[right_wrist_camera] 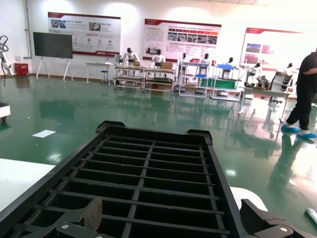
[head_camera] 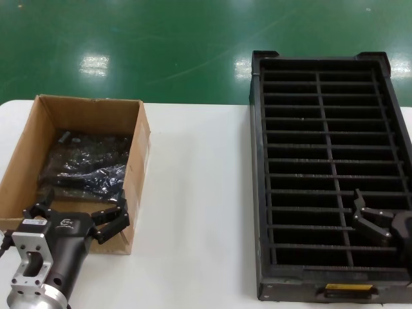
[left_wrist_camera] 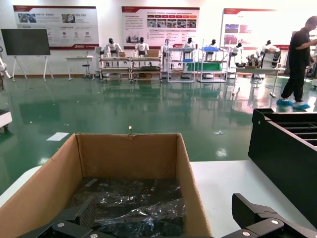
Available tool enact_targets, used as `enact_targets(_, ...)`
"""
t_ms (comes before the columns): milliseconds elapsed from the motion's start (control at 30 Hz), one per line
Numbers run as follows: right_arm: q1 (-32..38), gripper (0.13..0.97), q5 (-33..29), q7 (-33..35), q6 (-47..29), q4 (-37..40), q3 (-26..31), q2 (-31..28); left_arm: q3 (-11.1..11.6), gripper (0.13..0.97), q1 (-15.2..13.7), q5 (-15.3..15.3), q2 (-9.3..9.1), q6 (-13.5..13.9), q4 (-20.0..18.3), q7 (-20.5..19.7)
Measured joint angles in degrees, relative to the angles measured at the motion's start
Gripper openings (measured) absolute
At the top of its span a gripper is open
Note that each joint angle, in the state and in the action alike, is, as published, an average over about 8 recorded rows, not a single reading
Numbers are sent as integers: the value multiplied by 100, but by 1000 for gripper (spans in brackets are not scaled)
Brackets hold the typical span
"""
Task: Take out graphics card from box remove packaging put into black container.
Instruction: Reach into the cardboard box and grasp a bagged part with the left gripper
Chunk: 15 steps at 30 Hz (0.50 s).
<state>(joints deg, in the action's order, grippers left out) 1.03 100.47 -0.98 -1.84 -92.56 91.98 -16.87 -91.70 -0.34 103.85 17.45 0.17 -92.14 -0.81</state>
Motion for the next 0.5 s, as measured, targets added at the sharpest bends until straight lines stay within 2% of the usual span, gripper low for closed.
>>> enact_targets(500, 0, 966, 0, 0, 0, 0, 0, 0, 0, 966, 0, 0, 0, 0, 0, 0)
